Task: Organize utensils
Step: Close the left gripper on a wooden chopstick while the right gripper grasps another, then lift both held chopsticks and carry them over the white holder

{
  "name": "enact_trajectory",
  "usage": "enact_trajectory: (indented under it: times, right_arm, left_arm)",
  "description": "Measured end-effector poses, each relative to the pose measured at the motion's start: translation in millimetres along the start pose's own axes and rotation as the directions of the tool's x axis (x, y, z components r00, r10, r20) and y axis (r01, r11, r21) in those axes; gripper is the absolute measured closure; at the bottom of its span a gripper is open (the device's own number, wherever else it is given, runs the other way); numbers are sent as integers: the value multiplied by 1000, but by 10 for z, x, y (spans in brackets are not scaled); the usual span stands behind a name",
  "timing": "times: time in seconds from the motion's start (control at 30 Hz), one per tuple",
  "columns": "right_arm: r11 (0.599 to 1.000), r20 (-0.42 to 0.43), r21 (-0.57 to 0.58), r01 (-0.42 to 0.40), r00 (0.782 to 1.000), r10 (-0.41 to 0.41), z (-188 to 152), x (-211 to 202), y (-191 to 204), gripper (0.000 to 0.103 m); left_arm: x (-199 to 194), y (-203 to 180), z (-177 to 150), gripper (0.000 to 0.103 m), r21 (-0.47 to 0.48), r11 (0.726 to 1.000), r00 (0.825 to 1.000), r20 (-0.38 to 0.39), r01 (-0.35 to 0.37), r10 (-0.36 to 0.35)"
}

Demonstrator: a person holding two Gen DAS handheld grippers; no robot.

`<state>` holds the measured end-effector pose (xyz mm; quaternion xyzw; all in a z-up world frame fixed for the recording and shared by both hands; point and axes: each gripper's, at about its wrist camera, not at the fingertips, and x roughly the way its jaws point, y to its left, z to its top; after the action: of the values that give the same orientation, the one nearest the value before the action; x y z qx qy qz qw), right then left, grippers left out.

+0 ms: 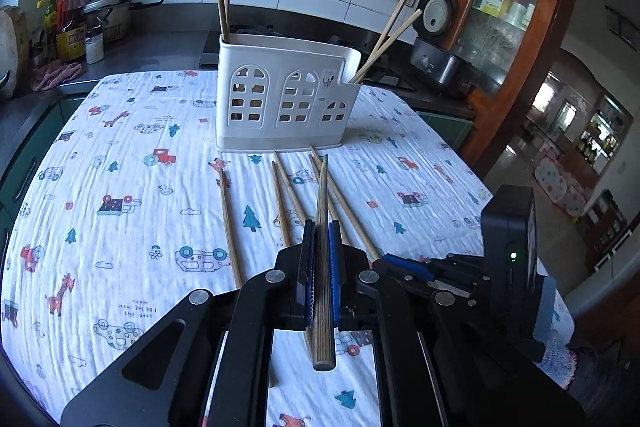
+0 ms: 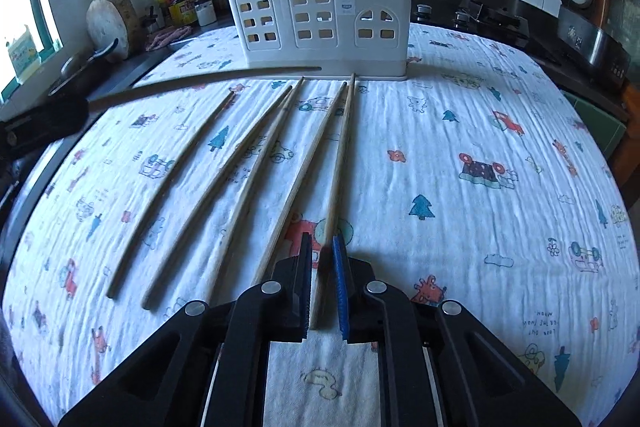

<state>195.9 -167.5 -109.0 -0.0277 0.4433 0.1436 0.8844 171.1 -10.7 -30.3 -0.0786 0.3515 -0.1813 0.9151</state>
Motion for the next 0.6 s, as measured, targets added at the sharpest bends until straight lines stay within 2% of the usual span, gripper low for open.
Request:
enact_trajectory:
  times: [0.3,0.47,0.6]
  right_arm:
    - [1000,14,6,22,1000,-22,-1,-28,-15,96]
    - [999,66,13,32,997,-32,37,-254,-113,96]
    - [999,142,3,46,989,-46,164,-562,-176,96]
  left_arm:
    - [-49,-26,84,98,24,1000,1000,12,-5,5]
    - [-109,-18,143,98,34,999,1000,25,-11,10]
    - [-151,10,219,98,31,999,999,32,-15,14]
